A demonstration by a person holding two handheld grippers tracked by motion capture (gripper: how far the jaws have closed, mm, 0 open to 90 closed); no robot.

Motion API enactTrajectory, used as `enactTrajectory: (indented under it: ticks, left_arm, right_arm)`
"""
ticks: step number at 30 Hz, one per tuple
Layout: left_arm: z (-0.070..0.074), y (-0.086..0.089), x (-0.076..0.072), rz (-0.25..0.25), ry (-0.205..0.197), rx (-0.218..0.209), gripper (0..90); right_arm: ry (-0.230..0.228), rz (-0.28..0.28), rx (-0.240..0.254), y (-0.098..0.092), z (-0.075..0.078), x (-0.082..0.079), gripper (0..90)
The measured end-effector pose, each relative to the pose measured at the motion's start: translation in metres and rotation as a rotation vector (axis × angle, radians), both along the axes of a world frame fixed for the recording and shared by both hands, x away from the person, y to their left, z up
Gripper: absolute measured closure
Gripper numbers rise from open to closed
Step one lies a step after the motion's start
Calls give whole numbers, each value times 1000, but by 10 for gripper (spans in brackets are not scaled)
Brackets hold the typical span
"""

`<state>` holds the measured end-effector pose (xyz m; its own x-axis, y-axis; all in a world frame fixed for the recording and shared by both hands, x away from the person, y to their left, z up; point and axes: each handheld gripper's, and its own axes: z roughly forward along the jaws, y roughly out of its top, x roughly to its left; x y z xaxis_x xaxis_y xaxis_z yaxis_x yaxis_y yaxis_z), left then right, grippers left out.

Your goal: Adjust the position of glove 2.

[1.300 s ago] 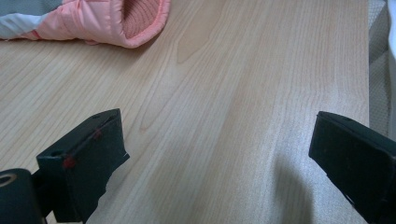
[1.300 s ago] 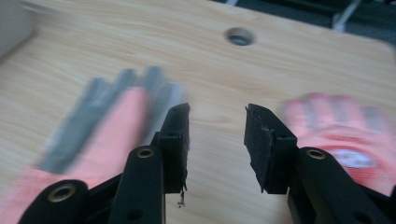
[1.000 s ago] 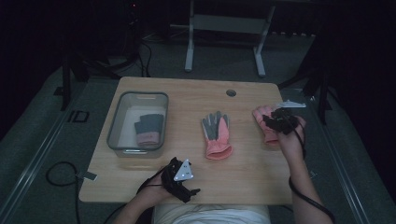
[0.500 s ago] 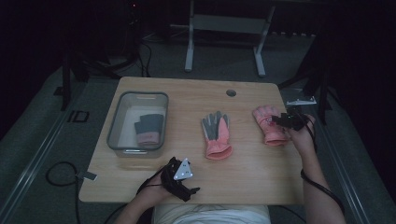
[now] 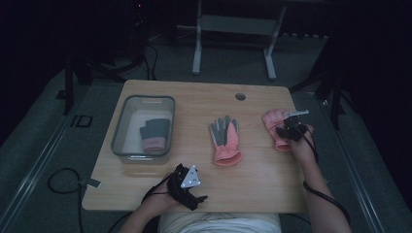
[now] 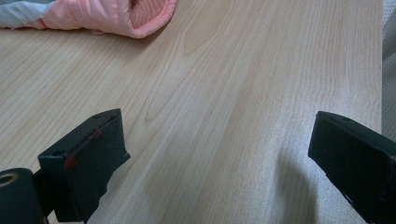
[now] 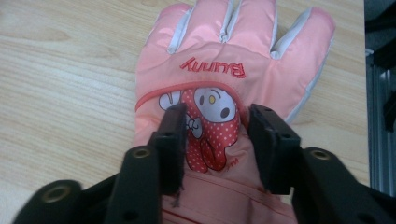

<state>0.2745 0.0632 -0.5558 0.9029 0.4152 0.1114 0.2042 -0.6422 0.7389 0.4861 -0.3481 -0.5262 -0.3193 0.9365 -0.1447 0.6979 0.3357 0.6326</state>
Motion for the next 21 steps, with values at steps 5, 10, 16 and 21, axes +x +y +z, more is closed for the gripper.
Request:
enactTrajectory:
  ticks: [5,10,16,21]
  left_arm:
    - [0,0,0,-4,-3,0,37]
    - [-2,-1,0,-12,1,9,37]
    - [-2,-1,1,-14,0,10,37]
    - [0,-1,-1,-17,-1,1,37]
  right_arm:
    - [15,-26,-14,6,0,2,751]
    - [3,-70,18,5,5,1,849]
    - [-50,-130,81,9,34,-15,854]
    - [-97,-145,149,25,65,-36,854]
